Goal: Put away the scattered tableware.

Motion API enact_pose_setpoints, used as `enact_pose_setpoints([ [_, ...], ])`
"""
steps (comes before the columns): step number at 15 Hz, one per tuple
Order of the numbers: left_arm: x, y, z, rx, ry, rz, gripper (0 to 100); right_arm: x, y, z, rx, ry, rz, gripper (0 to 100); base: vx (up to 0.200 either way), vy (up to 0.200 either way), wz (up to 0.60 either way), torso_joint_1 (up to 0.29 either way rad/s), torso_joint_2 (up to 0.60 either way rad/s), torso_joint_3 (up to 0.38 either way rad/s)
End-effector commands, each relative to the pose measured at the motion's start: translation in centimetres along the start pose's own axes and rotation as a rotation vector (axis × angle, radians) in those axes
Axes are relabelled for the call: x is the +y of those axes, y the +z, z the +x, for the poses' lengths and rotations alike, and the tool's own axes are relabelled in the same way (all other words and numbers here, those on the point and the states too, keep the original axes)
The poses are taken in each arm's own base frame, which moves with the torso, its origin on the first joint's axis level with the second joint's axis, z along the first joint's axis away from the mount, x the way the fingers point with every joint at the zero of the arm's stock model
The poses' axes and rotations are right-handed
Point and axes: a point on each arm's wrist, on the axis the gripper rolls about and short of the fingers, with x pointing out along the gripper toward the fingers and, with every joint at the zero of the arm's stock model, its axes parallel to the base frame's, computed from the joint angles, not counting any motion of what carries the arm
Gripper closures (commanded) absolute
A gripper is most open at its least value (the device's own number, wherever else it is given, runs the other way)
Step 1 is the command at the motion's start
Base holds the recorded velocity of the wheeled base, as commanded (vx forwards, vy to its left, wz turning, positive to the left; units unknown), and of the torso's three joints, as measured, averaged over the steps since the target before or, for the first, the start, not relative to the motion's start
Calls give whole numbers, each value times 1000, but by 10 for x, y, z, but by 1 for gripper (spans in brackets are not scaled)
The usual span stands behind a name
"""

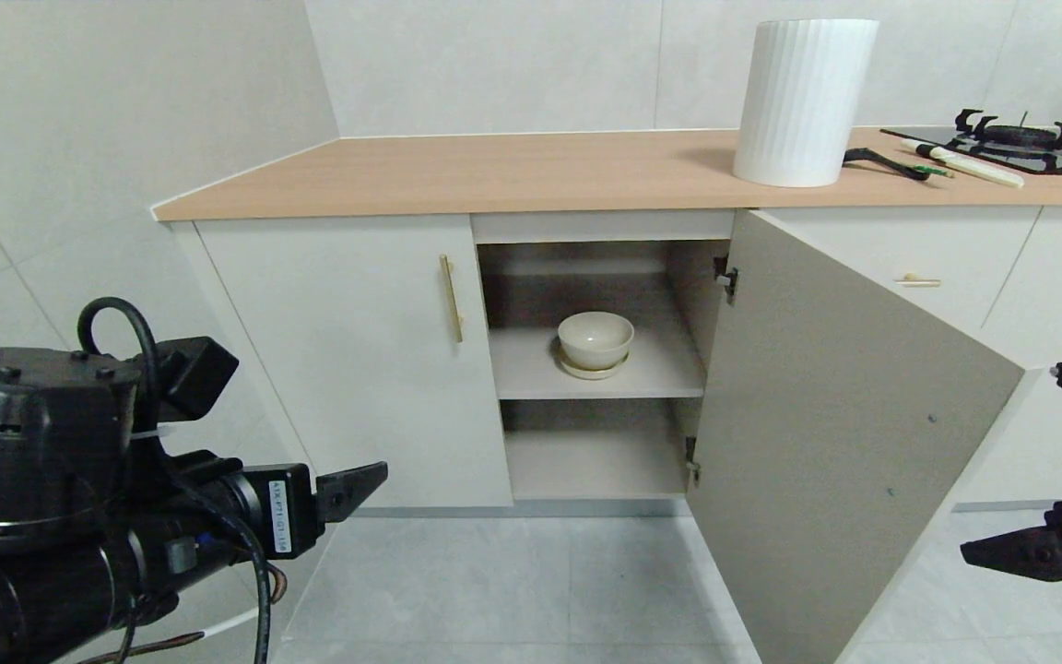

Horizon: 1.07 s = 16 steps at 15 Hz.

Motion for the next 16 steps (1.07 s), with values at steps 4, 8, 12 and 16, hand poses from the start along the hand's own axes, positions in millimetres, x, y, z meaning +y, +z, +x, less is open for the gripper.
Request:
enact_pose_setpoints([
  [4,0,-1,1,6,3,1,0,-38,12,2,-45,-186,99,0,0,0,0,0,0,0],
  [8,0,-1,1,6,3,1,0,-58,31,25,-98,-277,192,0,0,0,0,0,0,0],
  [12,0,-1,1,8,2,1,0,-65,46,46,-144,-295,258,0,0,0,0,0,0,0],
  [16,0,-2,1,8,4,2,0,-60,55,62,-163,-272,308,0,0,0,0,0,0,0],
])
